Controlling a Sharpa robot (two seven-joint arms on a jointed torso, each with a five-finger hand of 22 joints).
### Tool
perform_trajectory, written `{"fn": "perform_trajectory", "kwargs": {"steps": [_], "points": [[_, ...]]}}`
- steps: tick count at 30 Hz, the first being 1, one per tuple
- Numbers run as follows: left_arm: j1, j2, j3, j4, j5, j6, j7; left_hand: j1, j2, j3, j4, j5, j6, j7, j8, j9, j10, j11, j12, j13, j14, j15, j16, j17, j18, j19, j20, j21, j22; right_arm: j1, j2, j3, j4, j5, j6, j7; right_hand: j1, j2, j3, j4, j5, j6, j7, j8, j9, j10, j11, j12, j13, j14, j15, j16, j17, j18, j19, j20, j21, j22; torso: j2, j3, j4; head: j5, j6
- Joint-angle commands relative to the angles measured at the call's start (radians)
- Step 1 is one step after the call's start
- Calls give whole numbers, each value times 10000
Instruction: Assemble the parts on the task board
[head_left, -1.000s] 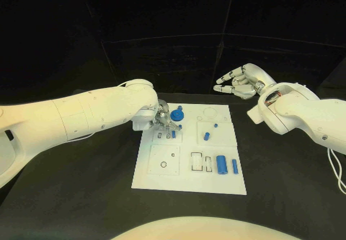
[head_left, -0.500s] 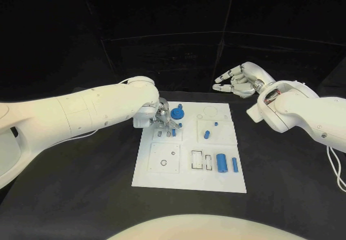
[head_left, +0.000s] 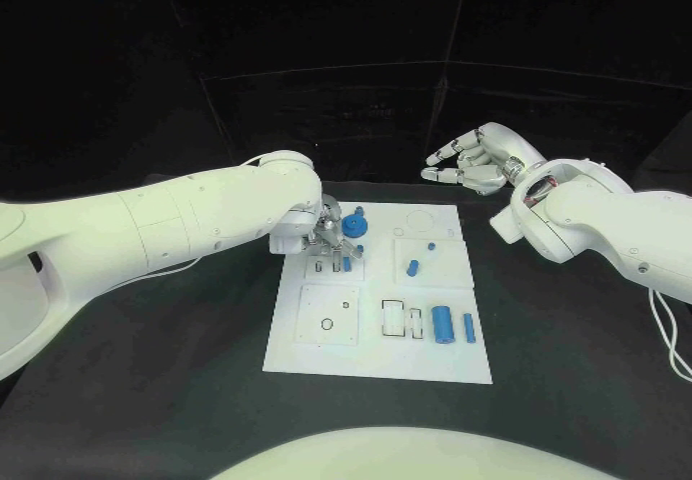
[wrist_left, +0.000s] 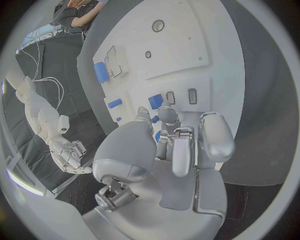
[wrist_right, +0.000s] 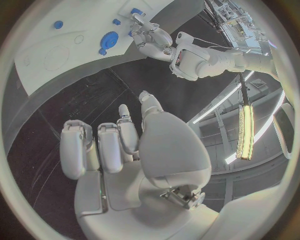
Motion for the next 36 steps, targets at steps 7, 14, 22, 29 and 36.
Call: {"fn": "perform_trajectory", "kwargs": {"steps": [7,14,22,29,36], "points": [[-2,85,5,-53,-56,248,102,196,2,27,-94,18,-124,1,87,49,-78,10,59,22,954,9,67,2297,-112,26,46,45,22,21,34,9,13,-111,132,-58,408,42,-1,-238,-490,-77,31,60,-18,-84,-27,-72,-25,481,-53,-36,-27,185,-51,-25,-66,653,6,4,4,21,6],[-3,128,5,-112,-55,329,126,206,-3,27,-100,17,-131,3,90,53,-90,11,45,2,954,9,67,2297,-114,28,47,50,32,20,46,9,59,-231,207,-226,454,77,15,-266,-532,-75,33,66,-18,-88,-27,-78,-30,480,-53,-41,-34,188,-59,-25,-74,641,13,-2,20,4,-7],[-10,203,4,-174,-54,395,132,278,1,51,-146,17,-171,10,106,77,-105,17,59,5,956,14,72,2305,-117,29,50,60,53,20,65,9,56,-291,259,-324,481,99,27,-281,-542,-66,32,73,-17,-90,-28,-79,-30,478,-53,-49,-45,188,-60,-25,-77,639,4,-2,1,26,-52],[-22,229,4,-225,-54,438,119,464,31,130,-283,18,-235,21,152,135,-131,27,85,3,962,23,86,2329,-121,28,59,78,91,20,84,9,52,-386,335,-373,571,162,80,-338,-395,-40,33,98,-15,-95,-31,-82,-29,481,-56,-48,-39,188,-55,-27,-78,642,5,7,6,10,-60],[-28,252,4,-228,-53,473,125,689,98,276,-462,19,-281,28,200,191,-152,34,111,0,963,29,89,2336,-121,22,65,84,109,19,100,9,19,-435,380,-406,593,172,92,-353,-362,-38,33,102,-16,-97,-31,-84,-30,480,-57,-51,-44,187,-53,-28,-78,645,5,-2,6,13,-80]]}}
